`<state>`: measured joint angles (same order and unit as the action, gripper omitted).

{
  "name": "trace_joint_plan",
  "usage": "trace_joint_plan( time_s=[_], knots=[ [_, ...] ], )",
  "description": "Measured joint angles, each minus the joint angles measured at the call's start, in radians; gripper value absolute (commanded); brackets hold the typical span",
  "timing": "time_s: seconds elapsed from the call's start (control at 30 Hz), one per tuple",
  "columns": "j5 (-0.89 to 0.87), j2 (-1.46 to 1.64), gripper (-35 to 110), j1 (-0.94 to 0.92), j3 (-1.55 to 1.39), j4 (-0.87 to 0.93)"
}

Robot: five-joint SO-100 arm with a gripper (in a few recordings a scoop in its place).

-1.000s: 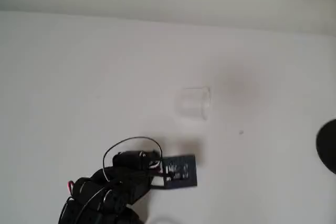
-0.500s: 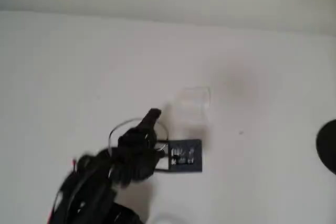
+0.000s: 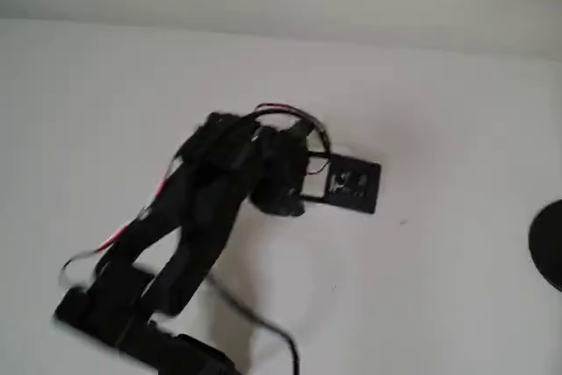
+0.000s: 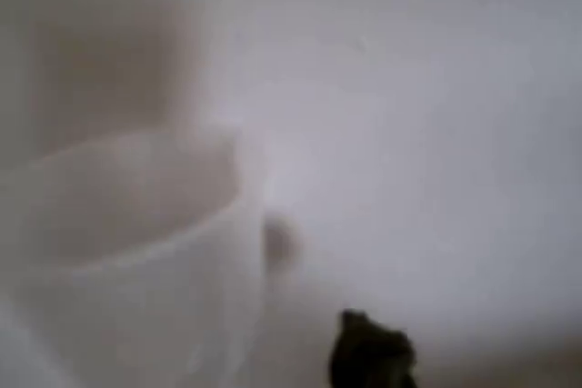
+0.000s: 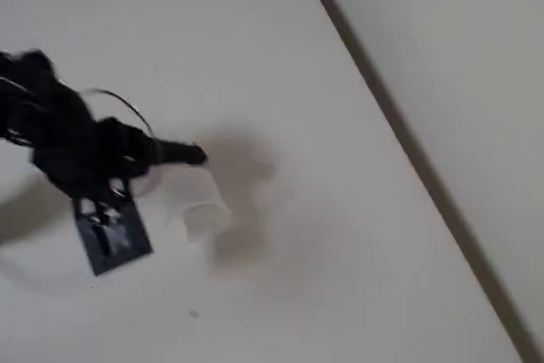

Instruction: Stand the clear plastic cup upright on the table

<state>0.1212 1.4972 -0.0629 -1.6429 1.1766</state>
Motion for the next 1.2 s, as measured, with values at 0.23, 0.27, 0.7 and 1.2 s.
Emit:
trace_joint_plan(
  time_s=[0.23,0.27,0.7,1.2],
  knots=[
    [0.000,-0.270,47,-0.025,0.178,-0.003],
    [0.002,-0.295,43,-0.026,0.190,-0.002],
    [0.087,-0.350,8,-0.034,0.298,-0.021],
    [0.549,-0.104,8,-0.031,0.264,-0.135]
  ],
)
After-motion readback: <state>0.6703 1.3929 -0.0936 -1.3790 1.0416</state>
